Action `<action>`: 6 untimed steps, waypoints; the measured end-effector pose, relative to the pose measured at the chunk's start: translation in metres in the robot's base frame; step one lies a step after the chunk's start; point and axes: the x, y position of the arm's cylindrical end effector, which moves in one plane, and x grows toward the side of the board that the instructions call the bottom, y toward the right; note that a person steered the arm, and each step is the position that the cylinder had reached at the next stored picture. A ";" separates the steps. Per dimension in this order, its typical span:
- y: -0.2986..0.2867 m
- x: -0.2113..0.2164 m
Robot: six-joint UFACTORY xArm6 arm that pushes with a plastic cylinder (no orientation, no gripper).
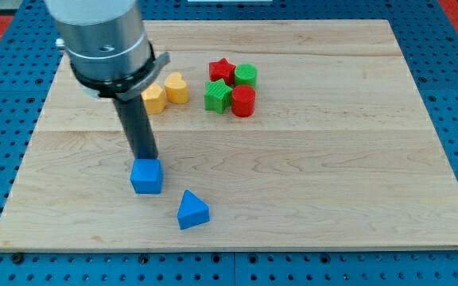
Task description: Push the blue cube closer to the blue triangle
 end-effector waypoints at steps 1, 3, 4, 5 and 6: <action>-0.049 0.000; -0.016 0.029; 0.022 0.036; 0.014 0.027; -0.020 -0.009</action>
